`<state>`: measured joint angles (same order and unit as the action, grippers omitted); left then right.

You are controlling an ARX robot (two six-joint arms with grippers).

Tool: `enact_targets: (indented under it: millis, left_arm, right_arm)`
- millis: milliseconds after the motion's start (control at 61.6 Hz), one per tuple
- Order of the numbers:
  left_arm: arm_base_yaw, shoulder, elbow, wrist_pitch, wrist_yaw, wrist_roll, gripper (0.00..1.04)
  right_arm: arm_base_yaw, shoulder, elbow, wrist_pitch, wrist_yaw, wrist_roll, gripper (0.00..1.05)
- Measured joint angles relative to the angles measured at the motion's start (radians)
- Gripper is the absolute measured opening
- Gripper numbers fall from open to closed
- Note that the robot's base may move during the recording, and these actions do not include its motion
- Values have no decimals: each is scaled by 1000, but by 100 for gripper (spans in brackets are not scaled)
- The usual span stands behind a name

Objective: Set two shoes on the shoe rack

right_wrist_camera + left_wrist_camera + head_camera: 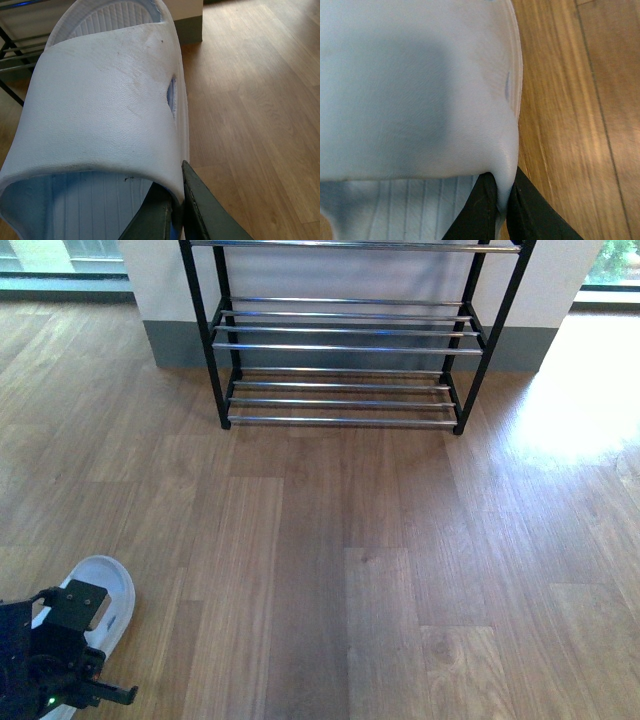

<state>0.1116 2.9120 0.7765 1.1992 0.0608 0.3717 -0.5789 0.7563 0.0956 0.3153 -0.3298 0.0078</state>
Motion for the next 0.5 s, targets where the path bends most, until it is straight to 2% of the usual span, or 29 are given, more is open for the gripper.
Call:
enact_targets:
  millis: [276, 503]
  left_arm:
    - [27, -254, -252, 4, 29, 80, 2]
    - [40, -688, -482, -280, 79, 123, 2]
  right_arm:
    - [0, 0, 0, 0, 0, 0, 2]
    - [0, 0, 0, 0, 0, 0, 2]
